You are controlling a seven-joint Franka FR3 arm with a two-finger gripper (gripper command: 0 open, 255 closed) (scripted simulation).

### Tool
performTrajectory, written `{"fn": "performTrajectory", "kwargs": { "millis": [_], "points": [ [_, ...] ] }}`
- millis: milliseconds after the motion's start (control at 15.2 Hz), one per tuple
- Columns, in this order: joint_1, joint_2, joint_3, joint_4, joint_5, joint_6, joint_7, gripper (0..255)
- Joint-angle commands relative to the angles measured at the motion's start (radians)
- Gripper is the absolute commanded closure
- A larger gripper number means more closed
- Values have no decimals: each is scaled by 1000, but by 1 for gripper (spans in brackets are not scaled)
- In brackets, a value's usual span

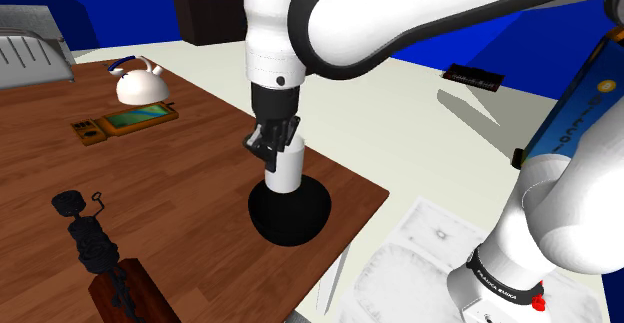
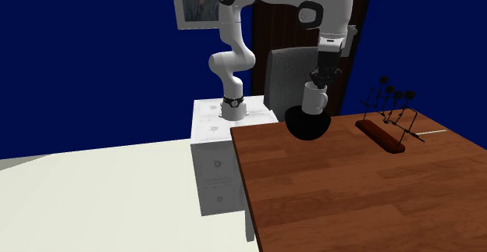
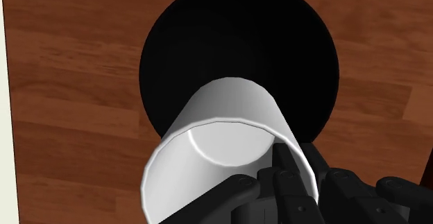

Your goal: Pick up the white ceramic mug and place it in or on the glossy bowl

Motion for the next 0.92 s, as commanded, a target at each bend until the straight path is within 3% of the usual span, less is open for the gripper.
{"fn": "performTrajectory", "kwargs": {
  "millis": [0,330,792,858],
  "points": [
    [1,6,2,-22,-2,28,3,255],
    [2,26,6,-72,-9,96,9,255],
    [2,26,6,-72,-9,96,9,255],
    [2,26,6,-72,-9,96,9,0]
  ]
}}
